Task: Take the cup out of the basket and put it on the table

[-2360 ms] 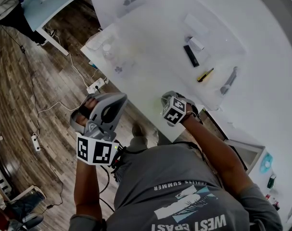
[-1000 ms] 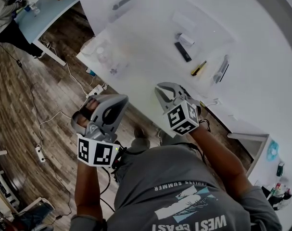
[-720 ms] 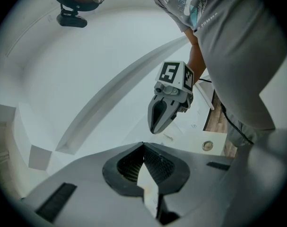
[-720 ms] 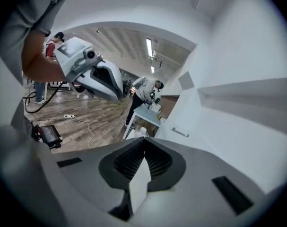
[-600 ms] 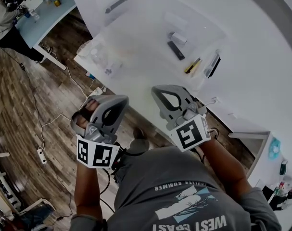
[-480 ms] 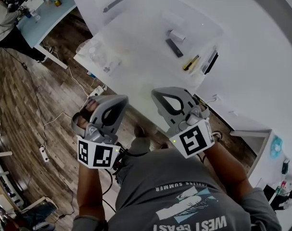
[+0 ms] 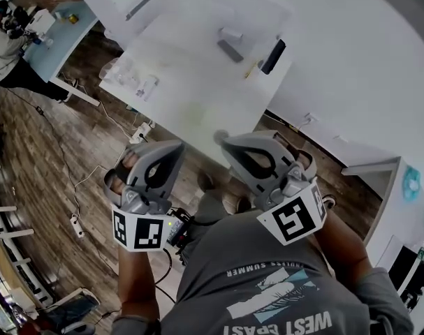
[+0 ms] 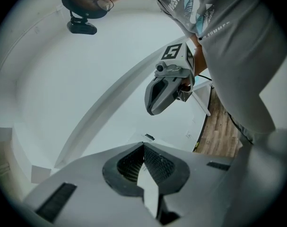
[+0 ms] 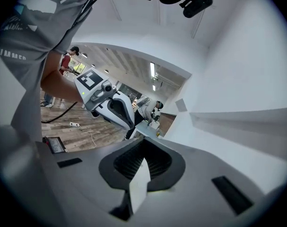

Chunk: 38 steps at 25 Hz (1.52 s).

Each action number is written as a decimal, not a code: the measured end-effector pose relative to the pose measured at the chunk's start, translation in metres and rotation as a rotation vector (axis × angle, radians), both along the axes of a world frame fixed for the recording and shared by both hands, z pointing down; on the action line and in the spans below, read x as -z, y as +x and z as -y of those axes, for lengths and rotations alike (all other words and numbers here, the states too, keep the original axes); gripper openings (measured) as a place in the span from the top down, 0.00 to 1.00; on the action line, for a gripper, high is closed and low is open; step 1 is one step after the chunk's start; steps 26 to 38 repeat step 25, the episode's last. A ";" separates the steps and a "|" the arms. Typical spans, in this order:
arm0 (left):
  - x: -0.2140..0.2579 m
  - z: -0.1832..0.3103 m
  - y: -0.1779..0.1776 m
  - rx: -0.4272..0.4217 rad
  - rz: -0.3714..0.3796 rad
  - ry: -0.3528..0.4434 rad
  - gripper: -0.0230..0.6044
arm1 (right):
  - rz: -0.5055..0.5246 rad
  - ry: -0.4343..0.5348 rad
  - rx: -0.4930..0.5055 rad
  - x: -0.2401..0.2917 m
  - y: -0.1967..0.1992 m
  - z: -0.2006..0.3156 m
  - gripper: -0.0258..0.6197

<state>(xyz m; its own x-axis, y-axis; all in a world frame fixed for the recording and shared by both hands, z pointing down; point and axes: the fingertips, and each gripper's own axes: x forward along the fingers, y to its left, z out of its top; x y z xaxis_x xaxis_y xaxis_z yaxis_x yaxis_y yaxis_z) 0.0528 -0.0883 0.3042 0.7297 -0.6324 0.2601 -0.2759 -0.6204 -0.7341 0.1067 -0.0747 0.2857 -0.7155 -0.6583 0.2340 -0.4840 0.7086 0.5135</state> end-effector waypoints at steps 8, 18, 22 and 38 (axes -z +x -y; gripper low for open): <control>0.005 -0.043 0.007 0.041 0.013 0.020 0.95 | -0.007 0.017 0.004 0.007 0.023 -0.042 0.95; 0.010 -0.069 -0.007 0.104 0.031 0.026 0.95 | 0.021 0.021 0.031 0.014 0.027 -0.058 0.95; 0.004 -0.074 -0.002 0.116 0.044 0.009 0.95 | 0.035 0.015 0.036 0.010 0.036 -0.060 0.94; -0.002 -0.079 0.007 0.115 0.048 -0.011 0.95 | 0.011 -0.025 0.021 -0.001 0.049 -0.064 0.95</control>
